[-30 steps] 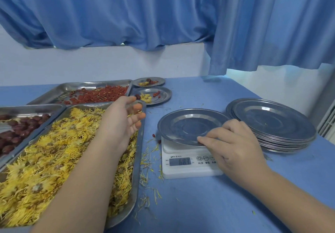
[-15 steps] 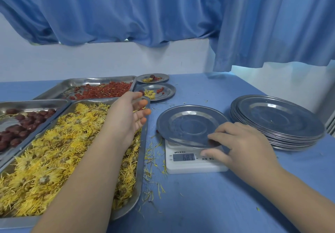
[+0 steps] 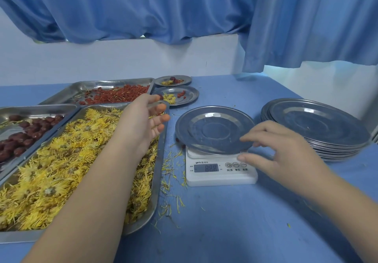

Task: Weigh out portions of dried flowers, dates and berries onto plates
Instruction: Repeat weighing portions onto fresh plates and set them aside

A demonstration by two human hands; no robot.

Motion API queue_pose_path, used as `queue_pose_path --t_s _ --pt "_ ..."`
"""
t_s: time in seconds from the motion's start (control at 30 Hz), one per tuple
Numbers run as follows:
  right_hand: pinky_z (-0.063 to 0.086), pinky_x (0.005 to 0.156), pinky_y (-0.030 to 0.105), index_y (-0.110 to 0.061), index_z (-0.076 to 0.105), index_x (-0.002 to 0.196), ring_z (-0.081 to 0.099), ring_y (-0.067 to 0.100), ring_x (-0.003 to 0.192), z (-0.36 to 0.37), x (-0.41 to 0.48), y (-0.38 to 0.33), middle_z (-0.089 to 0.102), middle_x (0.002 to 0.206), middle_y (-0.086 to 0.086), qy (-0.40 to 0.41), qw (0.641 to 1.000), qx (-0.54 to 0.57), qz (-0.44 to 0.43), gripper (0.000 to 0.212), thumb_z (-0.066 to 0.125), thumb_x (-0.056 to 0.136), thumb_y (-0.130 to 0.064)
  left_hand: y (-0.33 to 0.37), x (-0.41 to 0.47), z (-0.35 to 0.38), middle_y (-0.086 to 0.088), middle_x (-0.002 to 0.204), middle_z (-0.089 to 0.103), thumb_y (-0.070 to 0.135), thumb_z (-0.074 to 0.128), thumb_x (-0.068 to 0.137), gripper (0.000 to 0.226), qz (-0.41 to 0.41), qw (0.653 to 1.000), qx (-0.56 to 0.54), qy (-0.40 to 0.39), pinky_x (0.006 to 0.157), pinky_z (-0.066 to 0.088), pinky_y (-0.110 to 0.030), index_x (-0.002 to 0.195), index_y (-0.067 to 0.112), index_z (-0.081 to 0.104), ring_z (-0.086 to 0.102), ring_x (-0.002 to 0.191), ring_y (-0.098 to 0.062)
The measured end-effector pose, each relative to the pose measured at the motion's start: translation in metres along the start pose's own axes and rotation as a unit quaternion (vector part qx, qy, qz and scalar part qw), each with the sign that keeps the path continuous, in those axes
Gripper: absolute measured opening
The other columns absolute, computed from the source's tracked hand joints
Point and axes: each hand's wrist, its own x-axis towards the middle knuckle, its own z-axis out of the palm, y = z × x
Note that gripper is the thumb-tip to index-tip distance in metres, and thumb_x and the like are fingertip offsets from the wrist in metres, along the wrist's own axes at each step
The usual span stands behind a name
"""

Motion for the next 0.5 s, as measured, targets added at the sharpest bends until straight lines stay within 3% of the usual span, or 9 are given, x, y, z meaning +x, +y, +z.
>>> queue_pose_path --t_s 0.13,0.3,0.5 --pt "0.042 0.067 0.013 -0.031 0.069 0.076 0.060 0.009 0.077 -0.014 -0.001 0.003 0.062 0.077 -0.012 -0.028 0.999 0.015 -0.012 0.012 0.072 0.076 -0.043 0.000 0.000 0.001 0.002 0.081 0.063 0.025 0.052 0.093 0.015 0.001 1.000 0.006 0.000 0.062 0.045 -0.027 0.102 0.019 0.061 0.060 0.060 -0.013" --pt "0.049 0.062 0.025 -0.044 0.065 0.084 0.059 0.005 0.069 -0.014 -0.005 0.004 0.062 0.072 -0.017 -0.179 0.983 -0.039 0.026 0.018 0.066 0.071 -0.058 -0.001 0.001 0.001 0.003 0.081 0.063 0.026 0.051 0.093 0.016 0.003 1.000 0.016 -0.003 0.062 0.045 -0.027 0.104 0.020 0.062 0.061 0.059 -0.013" --pt "0.050 0.064 0.028 -0.045 0.059 0.099 0.055 0.000 0.067 -0.007 -0.005 0.005 0.060 0.071 -0.018 -0.216 0.969 -0.104 0.061 0.035 0.063 0.071 -0.066 -0.002 0.001 0.001 0.003 0.080 0.063 0.026 0.052 0.092 0.014 0.000 1.000 0.021 -0.002 0.061 0.045 -0.027 0.100 0.021 0.062 0.061 0.059 -0.013"
